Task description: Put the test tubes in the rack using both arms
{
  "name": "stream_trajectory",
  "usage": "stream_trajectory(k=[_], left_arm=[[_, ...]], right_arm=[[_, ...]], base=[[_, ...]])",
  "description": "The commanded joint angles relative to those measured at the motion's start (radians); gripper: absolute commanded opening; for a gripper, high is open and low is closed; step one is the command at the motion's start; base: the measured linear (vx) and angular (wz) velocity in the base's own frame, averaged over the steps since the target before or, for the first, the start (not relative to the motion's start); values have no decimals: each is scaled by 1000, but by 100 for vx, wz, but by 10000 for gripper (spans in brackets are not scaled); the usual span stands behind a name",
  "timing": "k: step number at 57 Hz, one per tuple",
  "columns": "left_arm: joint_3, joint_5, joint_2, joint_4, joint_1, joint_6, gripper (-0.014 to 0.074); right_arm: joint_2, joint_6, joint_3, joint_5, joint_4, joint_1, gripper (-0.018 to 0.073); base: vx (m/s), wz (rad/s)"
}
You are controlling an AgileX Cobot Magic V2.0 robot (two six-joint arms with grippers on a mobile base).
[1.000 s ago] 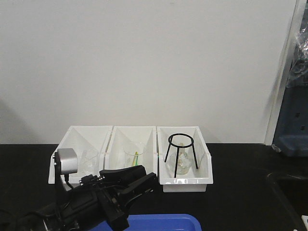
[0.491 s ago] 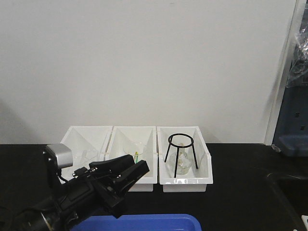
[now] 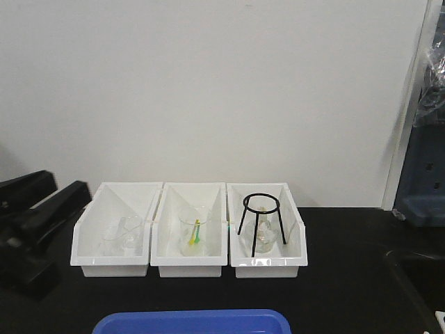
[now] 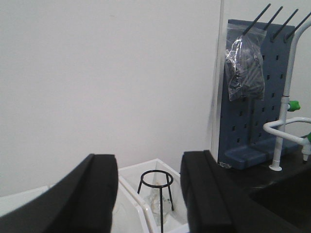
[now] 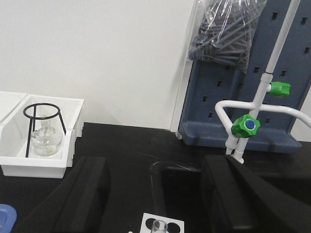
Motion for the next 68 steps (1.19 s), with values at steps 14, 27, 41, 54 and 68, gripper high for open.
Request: stream_trajectory(k=[14,27,41,54,68], left_arm=[[157,-10,-313,-14,-1,6,373],[170,-7,-353,-14,-1,6,342],[170,-7,-353,-14,-1,6,335],[172,65,-355,-14,3,39,299],[172,191,-362,-14,137,57,76]], right_arm=[[8,-10,-32,-71,-6,-3,480],[8,-10,-32,-71,-6,-3,480],[8,-10,-32,-69,-6,-3,480],[8,-10,-32,-69,-6,-3,480],[8,-10,-32,-69,-6,-3,480]], base=[[0,0],[0,0],[0,0],[0,0],[0,0]])
